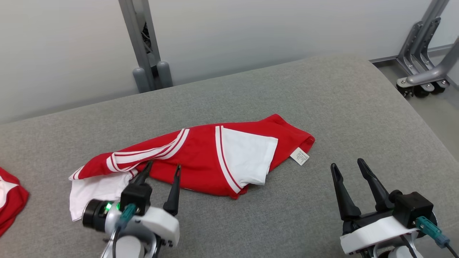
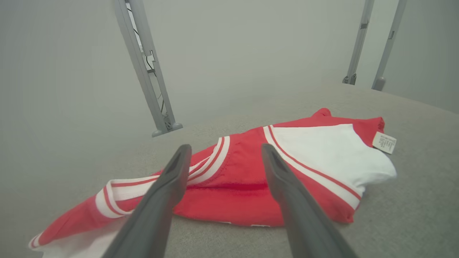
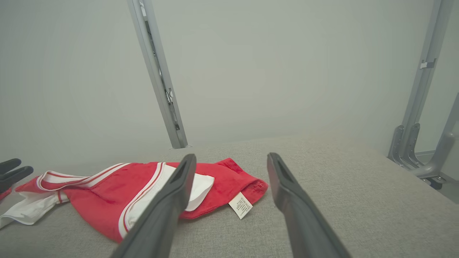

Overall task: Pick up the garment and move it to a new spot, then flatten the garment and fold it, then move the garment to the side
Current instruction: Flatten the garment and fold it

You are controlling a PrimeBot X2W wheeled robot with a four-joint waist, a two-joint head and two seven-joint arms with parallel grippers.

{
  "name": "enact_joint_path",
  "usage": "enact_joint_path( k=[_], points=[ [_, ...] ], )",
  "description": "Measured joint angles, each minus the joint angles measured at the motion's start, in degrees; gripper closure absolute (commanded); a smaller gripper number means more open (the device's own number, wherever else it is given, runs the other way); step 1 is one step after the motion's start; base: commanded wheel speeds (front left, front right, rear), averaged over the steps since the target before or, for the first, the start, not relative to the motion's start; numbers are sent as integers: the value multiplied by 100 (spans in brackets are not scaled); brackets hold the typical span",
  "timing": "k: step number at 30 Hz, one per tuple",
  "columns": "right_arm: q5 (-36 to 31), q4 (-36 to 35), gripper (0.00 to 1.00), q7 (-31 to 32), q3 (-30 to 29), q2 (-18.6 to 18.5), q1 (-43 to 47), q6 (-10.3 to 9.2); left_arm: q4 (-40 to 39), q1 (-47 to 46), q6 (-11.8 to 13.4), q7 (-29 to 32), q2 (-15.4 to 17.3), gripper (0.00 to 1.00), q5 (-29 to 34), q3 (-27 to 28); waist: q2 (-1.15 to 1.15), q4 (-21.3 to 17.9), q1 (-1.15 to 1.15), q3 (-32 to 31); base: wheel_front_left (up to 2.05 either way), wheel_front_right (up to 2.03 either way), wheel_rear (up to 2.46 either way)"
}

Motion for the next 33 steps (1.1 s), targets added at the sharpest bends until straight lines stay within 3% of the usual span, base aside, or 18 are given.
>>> enact_joint_path(
  k=[5,14,23,24,25,26,33],
  points=[
    [8,1,0,0,56,-35,-93,0,853,-1020,-93,423,-34,0,8,-192,0,-155,0,165,0,0,0],
    [38,15,0,0,185,-54,-299,0,2402,-2316,10,1435,-38,0,62,-260,0,-415,0,535,0,0,0],
    [82,22,0,0,311,-32,-431,0,3445,-2854,59,1618,41,0,167,-381,0,-685,0,806,0,0,0],
    [87,24,0,0,304,-29,-445,0,3517,-2901,59,1600,56,56,166,-382,0,-704,0,823,0,0,0],
    [93,24,0,0,298,-29,-456,-1,3578,-2954,59,1553,58,93,160,-379,0,-721,0,836,0,0,0],
    [97,25,0,0,293,-27,-465,0,3635,-3004,58,1499,57,100,158,-381,0,-735,0,844,0,0,0],
    [97,47,0,0,250,-18,-469,0,3693,-3229,-96,798,-4,100,-296,-124,0,-748,0,817,0,0,0]
  ],
)
